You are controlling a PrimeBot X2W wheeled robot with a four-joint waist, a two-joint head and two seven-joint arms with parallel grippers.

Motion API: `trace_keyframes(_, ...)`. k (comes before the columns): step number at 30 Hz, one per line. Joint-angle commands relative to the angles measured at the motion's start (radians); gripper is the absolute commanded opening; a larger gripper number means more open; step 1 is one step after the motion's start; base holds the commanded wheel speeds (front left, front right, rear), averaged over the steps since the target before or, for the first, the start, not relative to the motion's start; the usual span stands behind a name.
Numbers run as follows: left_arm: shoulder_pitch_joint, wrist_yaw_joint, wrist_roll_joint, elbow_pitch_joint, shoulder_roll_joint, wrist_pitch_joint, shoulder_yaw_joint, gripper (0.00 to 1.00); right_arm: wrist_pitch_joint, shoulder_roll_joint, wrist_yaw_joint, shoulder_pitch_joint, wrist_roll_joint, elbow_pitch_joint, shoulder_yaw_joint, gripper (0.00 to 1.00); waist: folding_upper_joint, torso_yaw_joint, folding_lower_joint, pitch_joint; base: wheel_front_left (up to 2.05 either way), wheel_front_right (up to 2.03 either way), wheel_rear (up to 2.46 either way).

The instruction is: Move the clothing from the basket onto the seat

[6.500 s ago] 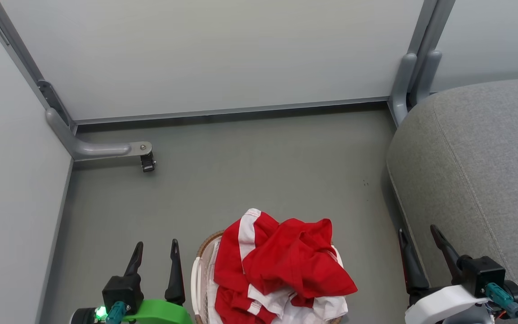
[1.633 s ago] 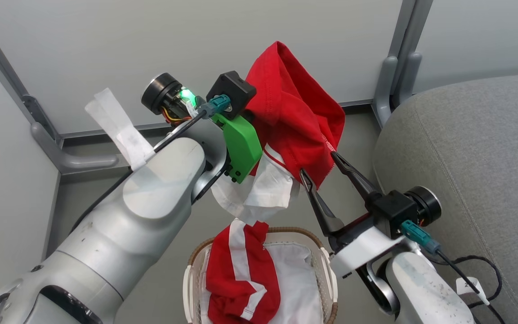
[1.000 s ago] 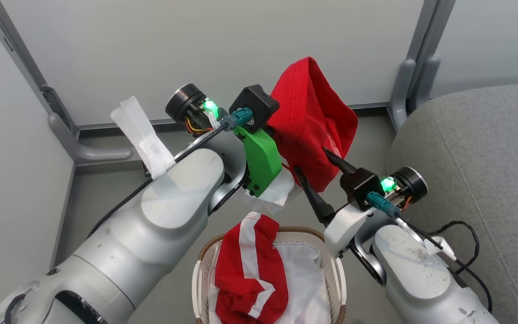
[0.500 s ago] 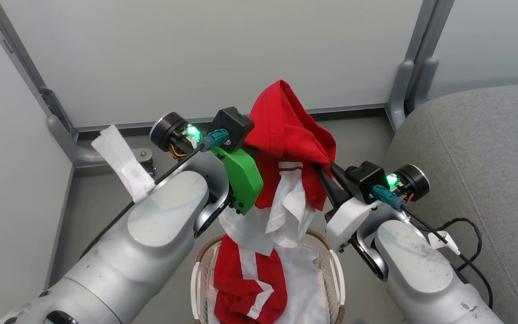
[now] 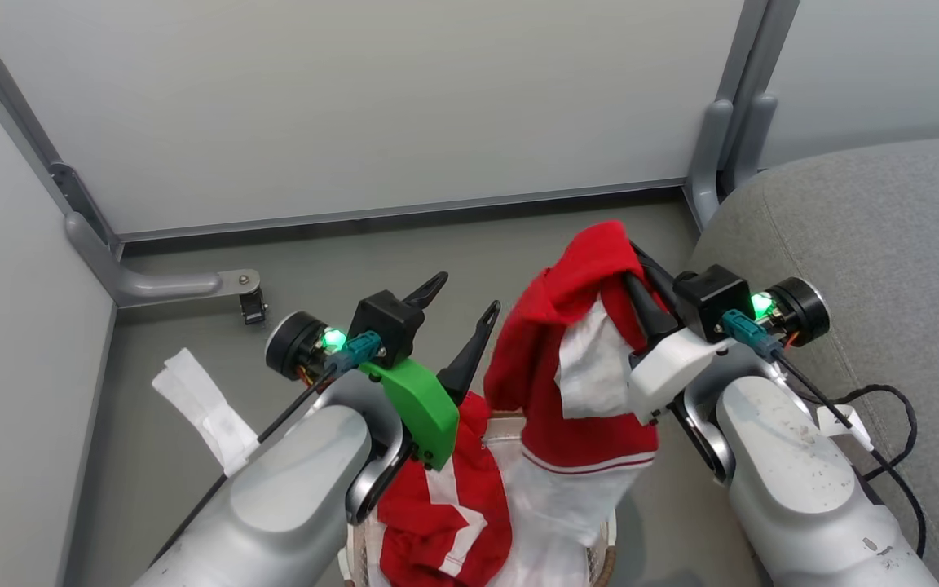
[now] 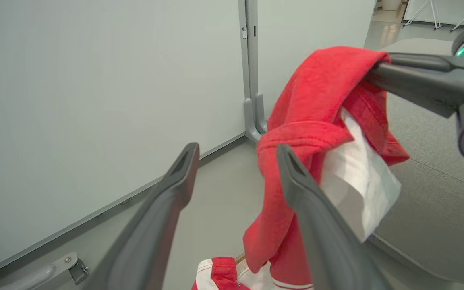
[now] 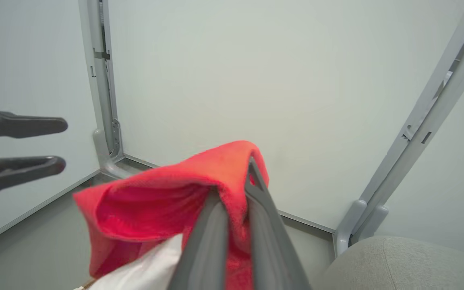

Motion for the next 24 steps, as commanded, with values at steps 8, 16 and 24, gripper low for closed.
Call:
trace_keyframes(8,0.082,0.025,0.004,-0.036,0.006,-0.026,0.013,1.0,-0.001,-0.004,-0.001,0.042,-0.092,-0.053,-0.119,0.0,0.0,-0.095,0.0,0.037,0.0,0.0,0.0)
trace_keyframes(16,0.103,0.033,0.04,-0.074,0.001,-0.034,0.014,1.0,-0.001,-0.005,-0.001,0.065,-0.14,-0.116,-0.202,0.0,0.0,-0.242,0.0,0.088,0.0,0.0,0.0)
trace_keyframes(24,0.107,0.029,0.074,-0.096,-0.01,-0.034,0.026,1.0,-0.001,-0.018,-0.001,0.105,-0.135,-0.166,-0.262,0.0,0.0,-0.358,0.0,0.13,0.0,0.0,0.0)
